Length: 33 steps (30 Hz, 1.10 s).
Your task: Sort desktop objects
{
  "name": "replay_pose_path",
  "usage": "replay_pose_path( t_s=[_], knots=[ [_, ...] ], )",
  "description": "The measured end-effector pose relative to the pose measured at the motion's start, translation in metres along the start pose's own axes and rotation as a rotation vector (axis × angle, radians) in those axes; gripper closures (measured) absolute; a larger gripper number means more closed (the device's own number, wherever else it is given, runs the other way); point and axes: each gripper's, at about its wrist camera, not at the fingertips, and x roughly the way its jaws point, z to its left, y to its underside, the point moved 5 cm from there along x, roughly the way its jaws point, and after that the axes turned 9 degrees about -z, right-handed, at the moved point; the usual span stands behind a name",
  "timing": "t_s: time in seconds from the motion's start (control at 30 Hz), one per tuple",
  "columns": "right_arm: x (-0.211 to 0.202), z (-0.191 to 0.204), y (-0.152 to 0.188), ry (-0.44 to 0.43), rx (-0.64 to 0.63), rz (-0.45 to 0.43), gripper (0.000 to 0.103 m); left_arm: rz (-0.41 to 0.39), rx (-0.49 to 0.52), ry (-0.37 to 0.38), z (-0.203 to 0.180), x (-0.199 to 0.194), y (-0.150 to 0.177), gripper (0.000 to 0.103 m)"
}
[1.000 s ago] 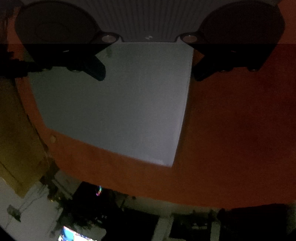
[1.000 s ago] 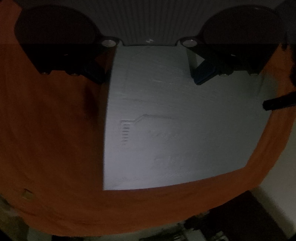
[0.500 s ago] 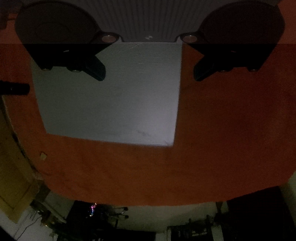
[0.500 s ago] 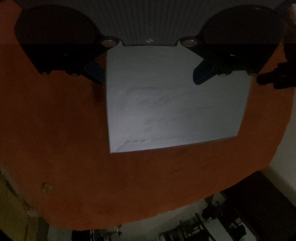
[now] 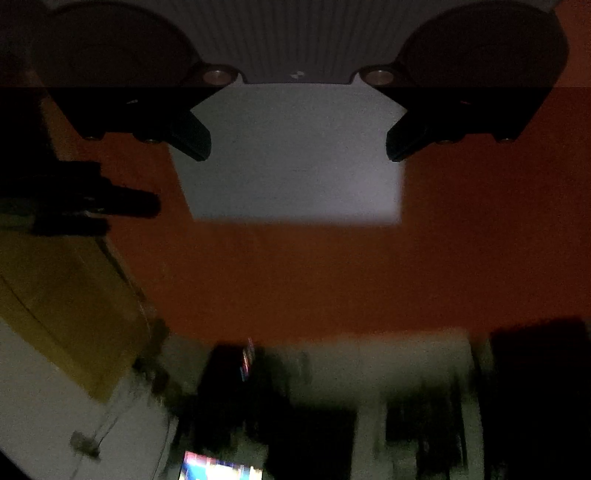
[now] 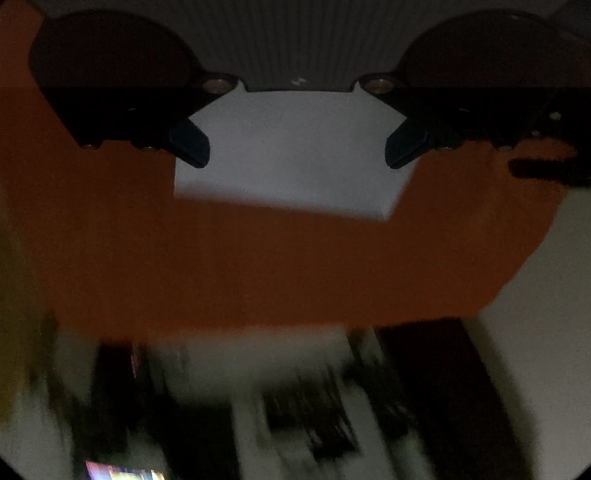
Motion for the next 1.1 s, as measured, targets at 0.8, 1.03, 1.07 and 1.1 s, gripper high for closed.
replay_pose_path(
  t_s=[0.8,1.03,1.07,1.1],
  knots=[
    [-0.066,-0.007,0.177,0.134,0.25,-0.096,0.0,-0.042,-0.357,-0.176,-0.008,0.004,0.183,0.0],
    [-0.049,0.038,0.213,0.026,0.071,-0.028,0.0,0.021,-0.341,-0.174,-0.006,0.013,0.195,0.001],
    [-0.048,0.042,0.22,0.038,0.058,-0.025,0.0,0.031,-0.318,-0.203,-0.005,0.013,0.196,0.001],
    [-0.045,0.042,0.226,0.053,0.062,-0.012,0.0,0.038,-0.304,-0.216,-0.005,0.015,0.197,0.001]
  ],
)
